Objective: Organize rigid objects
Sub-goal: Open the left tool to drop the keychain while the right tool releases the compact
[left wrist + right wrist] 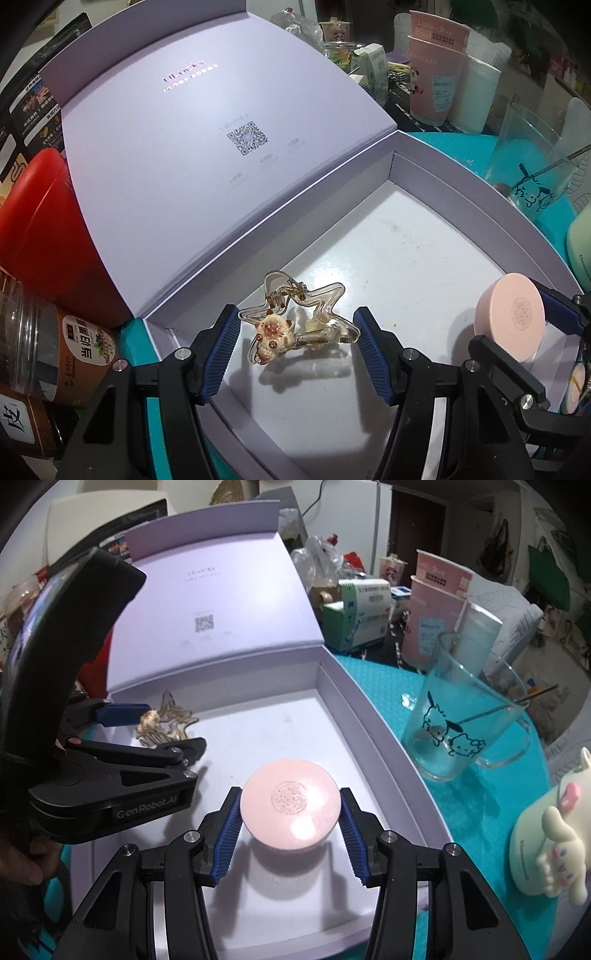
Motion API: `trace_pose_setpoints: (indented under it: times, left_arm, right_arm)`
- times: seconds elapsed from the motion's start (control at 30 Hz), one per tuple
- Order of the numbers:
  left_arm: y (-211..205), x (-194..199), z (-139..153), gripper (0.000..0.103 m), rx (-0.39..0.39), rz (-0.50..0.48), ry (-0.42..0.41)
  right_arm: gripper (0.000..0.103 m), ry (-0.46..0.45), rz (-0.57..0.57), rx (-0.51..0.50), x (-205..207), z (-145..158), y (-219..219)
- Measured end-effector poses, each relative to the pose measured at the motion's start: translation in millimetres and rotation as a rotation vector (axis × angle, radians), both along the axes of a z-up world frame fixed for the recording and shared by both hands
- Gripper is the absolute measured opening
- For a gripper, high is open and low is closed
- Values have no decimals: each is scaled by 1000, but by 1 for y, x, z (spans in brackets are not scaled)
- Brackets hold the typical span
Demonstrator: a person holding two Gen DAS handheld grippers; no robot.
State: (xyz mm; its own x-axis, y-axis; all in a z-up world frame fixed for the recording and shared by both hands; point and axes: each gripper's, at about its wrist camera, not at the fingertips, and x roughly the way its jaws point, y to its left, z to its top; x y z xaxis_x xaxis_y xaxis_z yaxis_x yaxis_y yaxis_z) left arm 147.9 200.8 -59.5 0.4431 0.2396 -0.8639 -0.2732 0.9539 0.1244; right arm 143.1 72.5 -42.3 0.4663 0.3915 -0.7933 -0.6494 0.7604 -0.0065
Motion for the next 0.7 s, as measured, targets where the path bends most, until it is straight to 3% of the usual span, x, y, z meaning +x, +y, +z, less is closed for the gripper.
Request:
trace_pose_setpoints:
  times: [0.27, 0.4, 0.7]
  left_arm:
    - [5, 8, -9, 63, -36, 1, 35]
    - [1, 10, -11, 63, -29, -3, 60]
    - [-8, 12, -6, 69, -52, -11, 48]
  right_arm:
    - [51, 13, -15, -28, 3, -4, 3]
    - [64, -15, -23, -36, -1, 0, 1]
    - [64, -23, -51, -33, -7, 12, -11]
